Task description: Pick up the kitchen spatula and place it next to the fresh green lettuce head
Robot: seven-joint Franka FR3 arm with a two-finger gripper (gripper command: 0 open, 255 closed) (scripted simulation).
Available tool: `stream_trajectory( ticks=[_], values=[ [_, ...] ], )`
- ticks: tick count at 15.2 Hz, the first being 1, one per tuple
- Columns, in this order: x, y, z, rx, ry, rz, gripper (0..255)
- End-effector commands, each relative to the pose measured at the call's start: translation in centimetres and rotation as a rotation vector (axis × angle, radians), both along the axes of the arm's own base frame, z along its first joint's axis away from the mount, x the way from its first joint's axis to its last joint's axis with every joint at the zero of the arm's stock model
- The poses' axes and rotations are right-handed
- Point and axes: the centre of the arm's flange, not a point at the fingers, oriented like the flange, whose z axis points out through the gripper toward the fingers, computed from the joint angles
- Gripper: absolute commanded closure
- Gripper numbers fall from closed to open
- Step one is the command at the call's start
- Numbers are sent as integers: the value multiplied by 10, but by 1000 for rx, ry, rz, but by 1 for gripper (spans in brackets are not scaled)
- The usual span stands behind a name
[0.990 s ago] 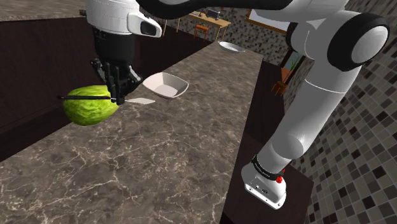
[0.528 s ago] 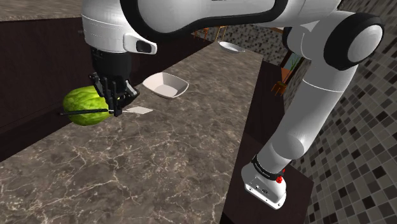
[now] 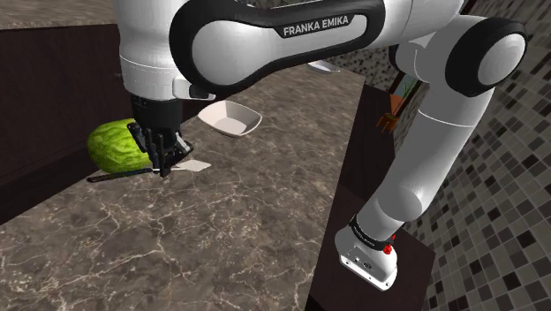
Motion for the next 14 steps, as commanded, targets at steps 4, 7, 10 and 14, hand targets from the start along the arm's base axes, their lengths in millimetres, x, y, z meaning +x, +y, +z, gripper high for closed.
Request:
stream_trajectory(
  ticks=[4,7,10,14],
  values=[
    [0,-1,-27,0,0,0,255],
    [0,-1,-42,0,0,0,255],
    [0,-1,-58,0,0,0,255],
    [0,-1,-79,0,0,0,255]
  ],
)
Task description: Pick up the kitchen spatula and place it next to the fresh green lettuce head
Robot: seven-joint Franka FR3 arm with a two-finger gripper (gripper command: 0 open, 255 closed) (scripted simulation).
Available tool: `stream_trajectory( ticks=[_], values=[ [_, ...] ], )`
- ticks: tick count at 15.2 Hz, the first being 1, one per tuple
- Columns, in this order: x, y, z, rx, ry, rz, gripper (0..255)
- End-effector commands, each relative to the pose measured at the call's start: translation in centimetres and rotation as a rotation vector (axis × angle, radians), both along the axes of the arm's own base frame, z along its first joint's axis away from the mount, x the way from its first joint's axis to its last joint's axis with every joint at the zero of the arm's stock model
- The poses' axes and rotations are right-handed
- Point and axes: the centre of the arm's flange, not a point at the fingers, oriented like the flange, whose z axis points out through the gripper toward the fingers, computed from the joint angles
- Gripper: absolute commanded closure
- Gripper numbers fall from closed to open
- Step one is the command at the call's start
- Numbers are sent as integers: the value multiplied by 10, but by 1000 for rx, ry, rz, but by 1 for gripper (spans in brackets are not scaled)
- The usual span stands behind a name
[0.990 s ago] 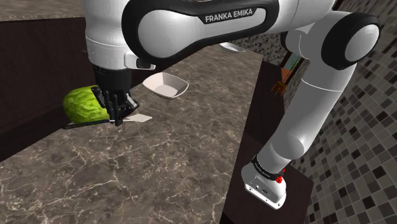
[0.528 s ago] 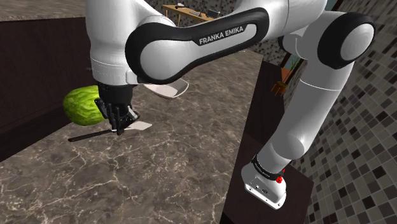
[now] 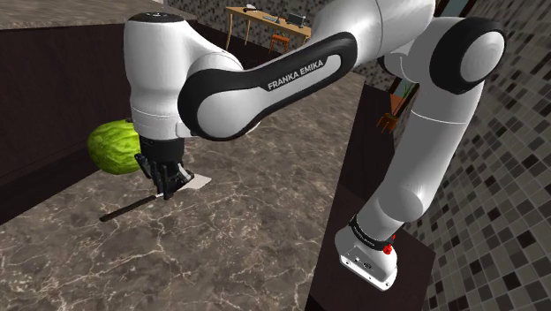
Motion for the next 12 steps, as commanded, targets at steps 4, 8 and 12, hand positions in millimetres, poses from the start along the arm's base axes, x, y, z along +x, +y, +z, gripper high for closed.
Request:
stream_trajectory(
  ticks=[4,8,12],
  values=[
    [0,0,-26,0,0,0,255],
    [0,0,-44,0,0,0,255],
    [0,0,-44,0,0,0,255]
  ],
)
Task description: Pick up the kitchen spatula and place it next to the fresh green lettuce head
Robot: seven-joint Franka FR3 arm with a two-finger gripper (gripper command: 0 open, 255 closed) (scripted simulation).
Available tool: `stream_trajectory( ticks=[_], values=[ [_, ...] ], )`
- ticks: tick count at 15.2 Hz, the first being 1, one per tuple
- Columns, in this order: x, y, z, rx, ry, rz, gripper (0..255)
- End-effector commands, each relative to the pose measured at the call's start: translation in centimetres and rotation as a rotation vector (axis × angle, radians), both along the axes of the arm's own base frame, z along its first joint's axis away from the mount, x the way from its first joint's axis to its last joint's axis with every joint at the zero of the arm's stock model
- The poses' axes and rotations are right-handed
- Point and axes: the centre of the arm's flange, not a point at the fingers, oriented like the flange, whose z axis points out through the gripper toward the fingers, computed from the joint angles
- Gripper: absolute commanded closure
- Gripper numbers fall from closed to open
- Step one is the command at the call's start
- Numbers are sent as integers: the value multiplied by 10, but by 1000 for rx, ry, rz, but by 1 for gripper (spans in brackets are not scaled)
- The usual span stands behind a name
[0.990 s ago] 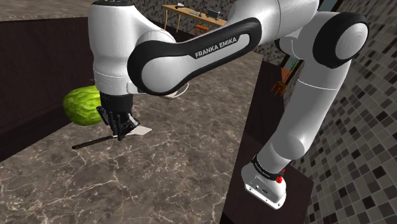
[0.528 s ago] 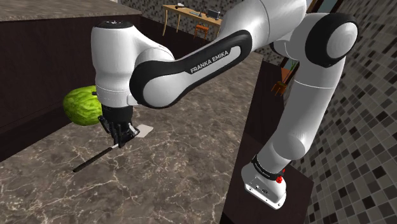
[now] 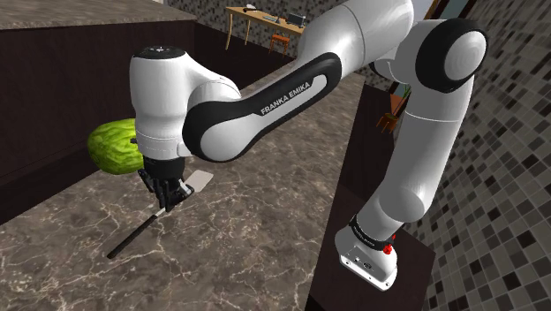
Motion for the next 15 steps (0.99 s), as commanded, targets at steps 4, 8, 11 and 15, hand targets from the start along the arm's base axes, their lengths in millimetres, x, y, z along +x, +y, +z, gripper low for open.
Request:
stream_trajectory(
  ticks=[4,8,11,15],
  values=[
    [0,0,0,0,0,0,0],
    [0,0,0,0,0,0,0],
    [1,-2,26,0,0,0,0],
    [1,-3,50,0,0,0,0]
  ],
)
